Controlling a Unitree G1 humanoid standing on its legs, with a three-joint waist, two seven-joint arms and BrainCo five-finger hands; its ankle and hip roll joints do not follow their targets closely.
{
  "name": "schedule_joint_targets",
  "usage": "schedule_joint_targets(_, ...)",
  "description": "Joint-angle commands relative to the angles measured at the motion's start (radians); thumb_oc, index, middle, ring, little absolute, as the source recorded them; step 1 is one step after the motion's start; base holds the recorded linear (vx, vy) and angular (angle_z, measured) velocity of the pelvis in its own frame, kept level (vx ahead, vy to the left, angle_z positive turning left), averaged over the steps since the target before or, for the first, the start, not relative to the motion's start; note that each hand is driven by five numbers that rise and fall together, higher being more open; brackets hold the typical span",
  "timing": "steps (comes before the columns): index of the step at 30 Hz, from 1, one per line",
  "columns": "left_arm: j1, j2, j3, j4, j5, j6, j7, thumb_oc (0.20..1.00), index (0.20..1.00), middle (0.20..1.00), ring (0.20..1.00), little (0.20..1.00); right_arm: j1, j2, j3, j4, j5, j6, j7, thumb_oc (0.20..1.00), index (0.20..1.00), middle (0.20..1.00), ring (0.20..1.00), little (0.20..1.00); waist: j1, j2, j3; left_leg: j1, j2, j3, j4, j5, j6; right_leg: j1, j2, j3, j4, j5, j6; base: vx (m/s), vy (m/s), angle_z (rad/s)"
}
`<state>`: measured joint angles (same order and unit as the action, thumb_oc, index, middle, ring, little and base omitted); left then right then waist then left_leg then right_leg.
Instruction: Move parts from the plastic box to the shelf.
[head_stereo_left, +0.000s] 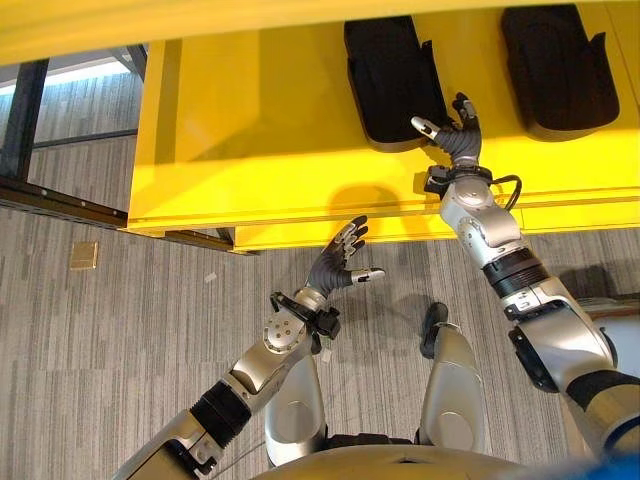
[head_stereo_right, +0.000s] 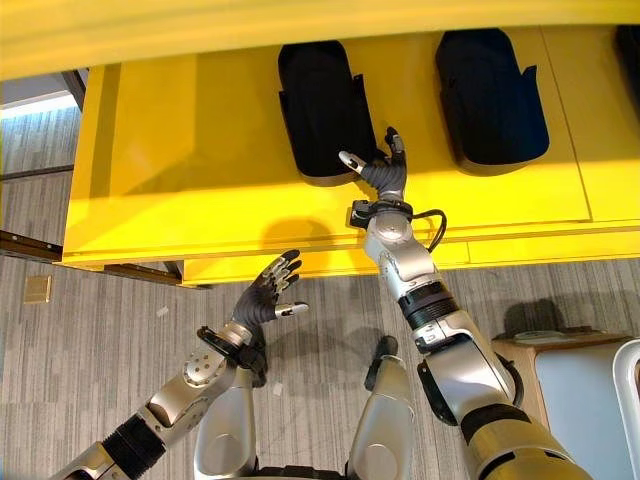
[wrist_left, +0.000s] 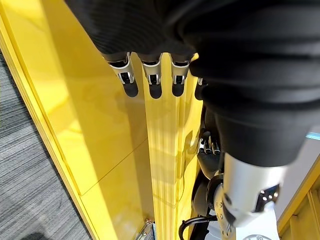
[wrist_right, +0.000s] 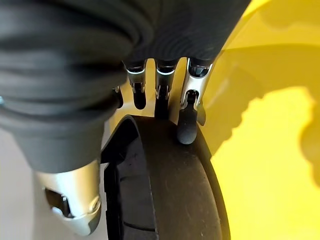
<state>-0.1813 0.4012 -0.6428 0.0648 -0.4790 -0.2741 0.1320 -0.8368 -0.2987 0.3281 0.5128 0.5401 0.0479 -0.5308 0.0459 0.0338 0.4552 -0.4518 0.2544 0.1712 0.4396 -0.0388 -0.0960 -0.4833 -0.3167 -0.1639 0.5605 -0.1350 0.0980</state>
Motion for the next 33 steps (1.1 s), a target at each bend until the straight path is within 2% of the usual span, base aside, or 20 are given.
schedule_joint_targets(1, -0.003, -0.014, 0.010, -0.068, 0.039, -0.074, 0.003, 1.000, 1.000, 1.000, 1.000, 1.000, 0.143, 0.082, 0.096, 0.062, 0.040, 0.077, 0.045, 1.000, 1.000, 1.000, 1.000, 1.000, 0.025, 0.017, 0.065, 0.061, -0.032, 0.053, 0.035, -0.080, 0.053, 0.026, 0.058, -0.015, 0.088, -0.046, -0.039, 0.00, 0.000, 0.00)
schedule_joint_targets(17, -0.002, -0.017, 0.008, -0.064, 0.046, -0.068, 0.001, 1.000, 1.000, 1.000, 1.000, 1.000, 0.163, 0.106, 0.124, 0.060, 0.030, 0.053, 0.043, 1.000, 1.000, 1.000, 1.000, 1.000, 0.030, 0.015, 0.065, 0.062, -0.035, 0.048, 0.043, -0.084, 0.055, 0.030, 0.054, -0.017, 0.091, -0.045, -0.038, 0.00, 0.000, 0.00)
schedule_joint_targets(23, -0.001, -0.018, 0.007, -0.064, 0.046, -0.070, 0.006, 1.000, 1.000, 1.000, 1.000, 1.000, 0.165, 0.108, 0.122, 0.052, 0.009, 0.046, -0.013, 1.000, 1.000, 1.000, 1.000, 1.000, 0.029, 0.016, 0.065, 0.060, -0.035, 0.047, 0.046, -0.087, 0.057, 0.028, 0.053, -0.015, 0.096, -0.047, -0.038, 0.00, 0.000, 0.00)
schedule_joint_targets(25, 0.000, -0.021, 0.005, -0.065, 0.048, -0.070, 0.009, 1.000, 1.000, 1.000, 1.000, 1.000, 0.168, 0.107, 0.113, 0.050, -0.008, 0.004, -0.053, 1.000, 1.000, 1.000, 1.000, 1.000, 0.027, 0.016, 0.065, 0.059, -0.035, 0.047, 0.047, -0.087, 0.057, 0.026, 0.055, -0.013, 0.098, -0.048, -0.039, 0.00, 0.000, 0.00)
schedule_joint_targets(27, -0.002, -0.021, 0.005, -0.069, 0.045, -0.065, 0.016, 1.000, 1.000, 1.000, 1.000, 1.000, 0.169, 0.100, 0.099, 0.033, -0.023, -0.028, -0.053, 1.000, 1.000, 1.000, 1.000, 1.000, 0.024, 0.015, 0.065, 0.058, -0.036, 0.045, 0.048, -0.089, 0.058, 0.025, 0.056, -0.012, 0.101, -0.050, -0.038, 0.00, 0.000, 0.00)
schedule_joint_targets(30, 0.005, -0.025, 0.010, -0.073, 0.046, -0.062, 0.024, 1.000, 1.000, 1.000, 1.000, 1.000, 0.182, 0.086, 0.087, -0.042, -0.105, -0.087, -0.082, 1.000, 1.000, 1.000, 1.000, 1.000, 0.015, 0.011, 0.065, 0.061, -0.035, 0.048, 0.047, -0.089, 0.058, 0.027, 0.060, -0.008, 0.098, -0.051, -0.038, 0.00, 0.000, 0.00)
schedule_joint_targets(32, 0.007, -0.025, 0.010, -0.076, 0.044, -0.063, 0.028, 1.000, 1.000, 1.000, 1.000, 1.000, 0.189, 0.083, 0.086, -0.070, -0.124, -0.093, -0.102, 1.000, 1.000, 1.000, 1.000, 1.000, 0.012, 0.011, 0.065, 0.061, -0.035, 0.048, 0.047, -0.088, 0.058, 0.027, 0.060, -0.006, 0.099, -0.051, -0.037, -0.03, 0.003, 0.00)
schedule_joint_targets(33, 0.003, -0.026, 0.013, -0.078, 0.046, -0.064, 0.032, 1.000, 1.000, 1.000, 1.000, 1.000, 0.186, 0.079, 0.083, -0.099, -0.156, -0.104, -0.120, 1.000, 1.000, 1.000, 1.000, 1.000, 0.010, 0.013, 0.065, 0.045, -0.031, 0.055, 0.036, -0.064, 0.067, 0.008, 0.066, -0.008, 0.089, -0.029, -0.048, -0.05, 0.013, -0.04)
